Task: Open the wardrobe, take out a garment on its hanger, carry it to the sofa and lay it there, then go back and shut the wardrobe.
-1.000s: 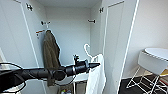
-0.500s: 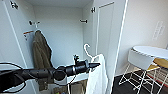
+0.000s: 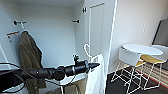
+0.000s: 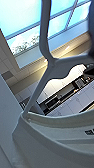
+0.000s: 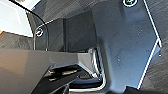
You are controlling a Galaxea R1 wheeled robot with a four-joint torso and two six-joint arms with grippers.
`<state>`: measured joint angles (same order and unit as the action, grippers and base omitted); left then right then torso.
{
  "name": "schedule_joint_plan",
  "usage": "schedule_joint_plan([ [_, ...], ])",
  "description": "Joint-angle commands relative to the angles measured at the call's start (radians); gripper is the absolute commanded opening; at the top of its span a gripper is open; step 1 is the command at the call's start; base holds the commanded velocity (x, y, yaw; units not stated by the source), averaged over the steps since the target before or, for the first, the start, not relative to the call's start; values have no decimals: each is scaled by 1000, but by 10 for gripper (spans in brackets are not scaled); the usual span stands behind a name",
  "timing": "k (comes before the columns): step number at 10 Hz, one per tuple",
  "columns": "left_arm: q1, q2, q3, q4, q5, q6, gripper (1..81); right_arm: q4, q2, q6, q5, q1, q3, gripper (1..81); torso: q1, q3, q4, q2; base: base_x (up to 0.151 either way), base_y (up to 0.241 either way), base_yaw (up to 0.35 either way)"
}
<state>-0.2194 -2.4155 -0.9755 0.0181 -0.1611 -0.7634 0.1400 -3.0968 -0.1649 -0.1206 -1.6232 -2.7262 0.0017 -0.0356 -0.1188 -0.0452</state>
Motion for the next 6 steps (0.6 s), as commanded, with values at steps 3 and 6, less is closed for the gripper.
schedule_joint_plan([
  [3,162,-1,26,-50,-34,10,10,6,-16,7,52,41,8,811,0,0,0,0,0,0,-230],
  [6,162,2,31,-50,-35,10,10,6,-16,7,52,42,8,811,0,0,0,0,0,0,-230],
])
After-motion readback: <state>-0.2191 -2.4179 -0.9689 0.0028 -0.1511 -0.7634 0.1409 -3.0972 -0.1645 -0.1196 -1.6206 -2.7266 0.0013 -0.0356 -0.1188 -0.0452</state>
